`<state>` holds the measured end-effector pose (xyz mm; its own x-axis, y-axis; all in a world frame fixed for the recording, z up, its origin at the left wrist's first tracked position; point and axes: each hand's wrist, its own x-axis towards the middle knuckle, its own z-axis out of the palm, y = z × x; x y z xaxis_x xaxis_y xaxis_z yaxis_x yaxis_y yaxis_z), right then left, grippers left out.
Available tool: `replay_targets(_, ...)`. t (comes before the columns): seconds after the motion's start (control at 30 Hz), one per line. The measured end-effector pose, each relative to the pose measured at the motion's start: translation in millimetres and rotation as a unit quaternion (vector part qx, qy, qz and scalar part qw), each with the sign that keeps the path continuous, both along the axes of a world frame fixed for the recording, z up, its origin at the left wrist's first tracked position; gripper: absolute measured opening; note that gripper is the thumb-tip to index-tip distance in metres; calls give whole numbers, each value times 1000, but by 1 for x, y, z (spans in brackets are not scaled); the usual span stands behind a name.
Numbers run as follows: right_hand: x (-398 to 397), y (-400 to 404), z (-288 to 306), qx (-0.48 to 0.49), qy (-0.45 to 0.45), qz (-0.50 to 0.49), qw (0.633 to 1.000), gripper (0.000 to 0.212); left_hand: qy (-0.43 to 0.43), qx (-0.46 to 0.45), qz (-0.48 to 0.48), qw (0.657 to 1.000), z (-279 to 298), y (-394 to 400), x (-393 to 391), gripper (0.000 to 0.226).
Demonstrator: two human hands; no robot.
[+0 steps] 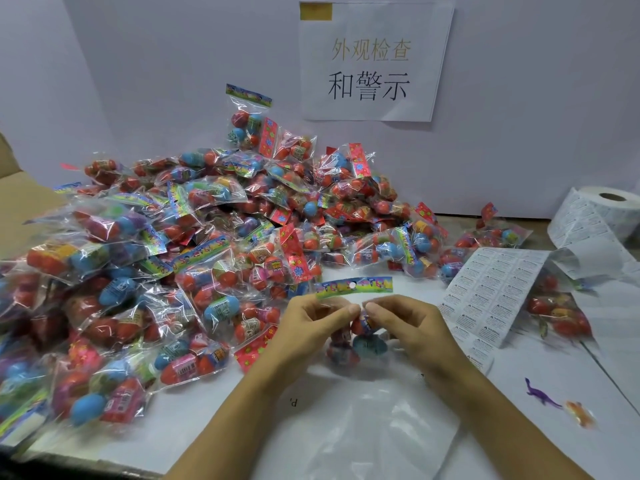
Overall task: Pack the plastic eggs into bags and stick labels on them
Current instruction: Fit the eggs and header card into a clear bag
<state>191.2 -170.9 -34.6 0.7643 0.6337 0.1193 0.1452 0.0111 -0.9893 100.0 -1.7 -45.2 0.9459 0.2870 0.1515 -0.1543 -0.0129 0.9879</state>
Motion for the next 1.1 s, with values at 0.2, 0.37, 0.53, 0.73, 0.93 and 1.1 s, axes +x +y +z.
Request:
replay_targets(0.2,6,-1,-3,23,-12,-68,997,8,1,-44,9,999,2,-2,3,28)
replay_targets(0.37,6,2,-3,28,-3,-74,997,19,-20,-73,50,996,2,-2,5,11)
replay_targets(0.53,4,5,-4,23,17,-69,997,19,-29,-63,115,991,0,-2,7,21)
replay_targets(0.73,18,0,-4,65,82,-159,982,21,-28,144,201,969,-4,-2,5,81)
replay_targets(0.93,23,-4,0,102,97,-202,969,35,-125,350,237,898,-4,-11,4,70)
replay_targets(1.1,23,-3,1,113,105,-217,964,37,-165,508,47,844,-5,-29,-6,48)
